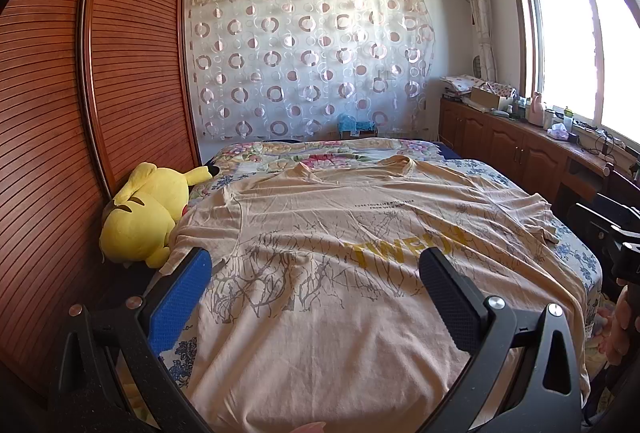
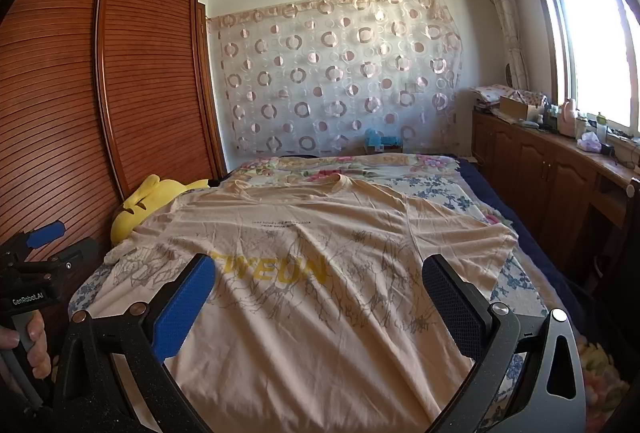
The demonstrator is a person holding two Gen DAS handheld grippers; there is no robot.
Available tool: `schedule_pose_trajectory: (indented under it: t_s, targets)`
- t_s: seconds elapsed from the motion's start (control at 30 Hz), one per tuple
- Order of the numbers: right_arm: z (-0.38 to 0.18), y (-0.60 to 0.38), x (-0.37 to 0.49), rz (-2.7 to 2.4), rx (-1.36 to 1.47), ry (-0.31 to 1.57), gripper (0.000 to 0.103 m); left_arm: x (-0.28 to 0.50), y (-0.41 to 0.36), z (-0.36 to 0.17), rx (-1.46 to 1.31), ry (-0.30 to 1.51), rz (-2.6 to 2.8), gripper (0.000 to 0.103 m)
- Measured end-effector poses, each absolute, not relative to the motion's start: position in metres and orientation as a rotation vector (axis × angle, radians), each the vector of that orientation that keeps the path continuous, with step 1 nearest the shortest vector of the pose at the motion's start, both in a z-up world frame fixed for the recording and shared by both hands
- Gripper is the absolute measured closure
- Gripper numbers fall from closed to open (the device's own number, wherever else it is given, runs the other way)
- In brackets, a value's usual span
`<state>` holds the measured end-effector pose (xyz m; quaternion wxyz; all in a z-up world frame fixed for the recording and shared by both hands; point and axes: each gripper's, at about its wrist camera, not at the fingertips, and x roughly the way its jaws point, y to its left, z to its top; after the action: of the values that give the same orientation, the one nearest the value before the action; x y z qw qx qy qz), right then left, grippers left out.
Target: Fold small clothes
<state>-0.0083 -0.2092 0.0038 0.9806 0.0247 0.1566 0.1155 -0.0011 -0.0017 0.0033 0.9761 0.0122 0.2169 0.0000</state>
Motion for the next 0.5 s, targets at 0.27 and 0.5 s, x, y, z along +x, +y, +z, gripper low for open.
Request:
schedule_pose_trajectory:
  t_s: [0.27, 0.5]
  targets:
    - [0.0031, -0.2101, -0.0077, 0.231, 0.048, 0.315, 0.0, -0.0014, -0.0018, 0.0033, 0.026, 0.435, 0.0, 0.0]
    - [0.0029, -0.2108, -0.0076, 0.231, 0.048, 0.315, 0.0, -0.0017, -0.0018, 0.0032, 0.027, 0.434, 0.0, 0.0]
